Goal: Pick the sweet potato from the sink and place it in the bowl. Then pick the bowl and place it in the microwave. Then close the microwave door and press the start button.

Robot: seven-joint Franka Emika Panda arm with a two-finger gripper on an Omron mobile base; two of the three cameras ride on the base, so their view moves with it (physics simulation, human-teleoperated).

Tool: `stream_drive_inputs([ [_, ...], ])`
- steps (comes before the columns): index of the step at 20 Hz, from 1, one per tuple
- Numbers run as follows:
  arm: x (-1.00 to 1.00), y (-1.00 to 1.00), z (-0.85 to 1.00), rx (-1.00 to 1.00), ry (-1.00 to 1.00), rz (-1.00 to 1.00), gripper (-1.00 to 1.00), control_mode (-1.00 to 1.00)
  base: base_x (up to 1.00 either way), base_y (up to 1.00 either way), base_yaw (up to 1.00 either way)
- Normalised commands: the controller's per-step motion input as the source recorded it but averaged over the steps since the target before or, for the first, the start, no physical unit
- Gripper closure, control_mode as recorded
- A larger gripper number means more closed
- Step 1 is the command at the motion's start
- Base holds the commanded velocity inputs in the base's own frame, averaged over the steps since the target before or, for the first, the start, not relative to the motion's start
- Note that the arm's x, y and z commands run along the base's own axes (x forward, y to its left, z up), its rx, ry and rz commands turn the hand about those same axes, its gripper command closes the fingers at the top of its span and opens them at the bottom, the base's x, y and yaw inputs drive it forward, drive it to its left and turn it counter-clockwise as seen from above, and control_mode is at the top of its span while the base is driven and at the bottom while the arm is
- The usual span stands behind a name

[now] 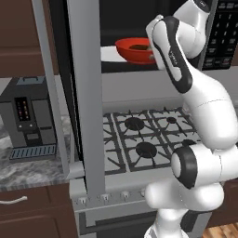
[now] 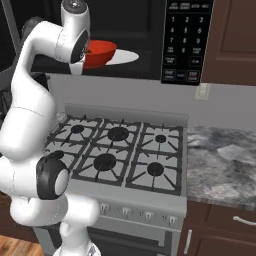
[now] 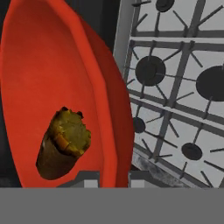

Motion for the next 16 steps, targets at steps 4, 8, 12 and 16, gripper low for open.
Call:
stream_drive_inputs([
  [4,0.85,0.00,-0.20,0.00,0.00,0.00,1.00,-1.00,0.00,0.00,0.00],
  [8,0.79,0.06,-0.09,0.00,0.00,0.00,1.00,-1.00,0.00,0.00,0.00],
  [12,0.87,0.08,0.00,0.00,0.00,0.00,1.00,-1.00,0.00,0.00,0.00],
  [16,0.49,0.16,-0.28,0.00,0.00,0.02,1.00,-1.00,0.00,0.00,0.00],
])
